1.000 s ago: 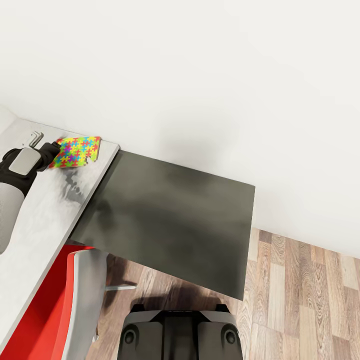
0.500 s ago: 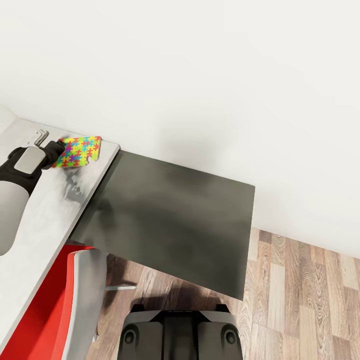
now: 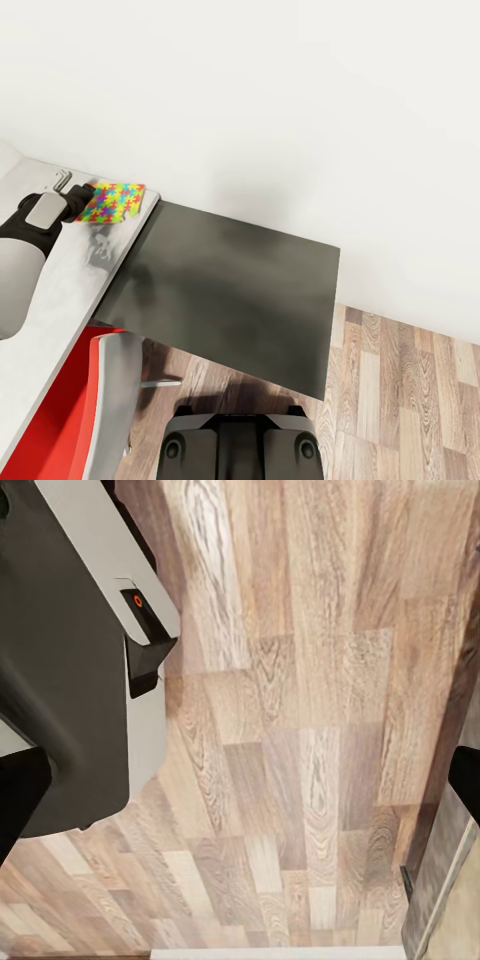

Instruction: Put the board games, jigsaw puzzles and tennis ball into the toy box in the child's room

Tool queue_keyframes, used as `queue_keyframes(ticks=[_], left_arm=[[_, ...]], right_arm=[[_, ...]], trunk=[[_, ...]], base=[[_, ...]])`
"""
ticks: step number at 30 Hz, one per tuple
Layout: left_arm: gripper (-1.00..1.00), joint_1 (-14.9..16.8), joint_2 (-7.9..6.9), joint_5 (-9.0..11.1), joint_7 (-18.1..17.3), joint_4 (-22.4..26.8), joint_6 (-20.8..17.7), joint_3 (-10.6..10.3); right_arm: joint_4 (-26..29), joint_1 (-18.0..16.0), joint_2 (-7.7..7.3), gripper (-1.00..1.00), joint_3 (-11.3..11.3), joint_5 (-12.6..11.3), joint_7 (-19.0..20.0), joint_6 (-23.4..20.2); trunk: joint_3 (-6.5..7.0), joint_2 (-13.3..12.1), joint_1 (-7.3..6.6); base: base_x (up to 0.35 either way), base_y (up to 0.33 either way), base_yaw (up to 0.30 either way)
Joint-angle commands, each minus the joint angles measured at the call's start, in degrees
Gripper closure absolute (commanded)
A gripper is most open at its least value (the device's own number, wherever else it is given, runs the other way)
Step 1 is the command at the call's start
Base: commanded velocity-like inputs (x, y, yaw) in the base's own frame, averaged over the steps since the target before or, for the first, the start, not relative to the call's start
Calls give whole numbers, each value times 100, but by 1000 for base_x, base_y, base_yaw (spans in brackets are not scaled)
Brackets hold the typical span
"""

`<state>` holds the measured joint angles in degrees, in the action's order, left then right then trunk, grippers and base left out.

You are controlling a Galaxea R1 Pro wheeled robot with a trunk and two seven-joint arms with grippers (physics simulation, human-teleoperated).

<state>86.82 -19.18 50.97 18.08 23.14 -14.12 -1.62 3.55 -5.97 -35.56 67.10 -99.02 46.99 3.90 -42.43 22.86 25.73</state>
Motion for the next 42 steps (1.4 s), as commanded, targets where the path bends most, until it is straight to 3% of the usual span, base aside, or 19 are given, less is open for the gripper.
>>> queue_keyframes(ticks=[1,31,42], left_arm=[[-100,-4,6,160,29,8,-20,-2],[-100,37,177,174,-67,380,-204,10],[-100,37,346,176,-67,392,-228,10]], right_arm=[[7,-1,-4,-100,49,-22,2,40],[5,-9,3,-100,49,-23,-2,41],[5,-10,-1,-100,49,-23,3,41]], trunk=[[-8,6,5],[-8,6,5],[-8,6,5]], base=[[0,0,0],[0,0,0],[0,0,0]])
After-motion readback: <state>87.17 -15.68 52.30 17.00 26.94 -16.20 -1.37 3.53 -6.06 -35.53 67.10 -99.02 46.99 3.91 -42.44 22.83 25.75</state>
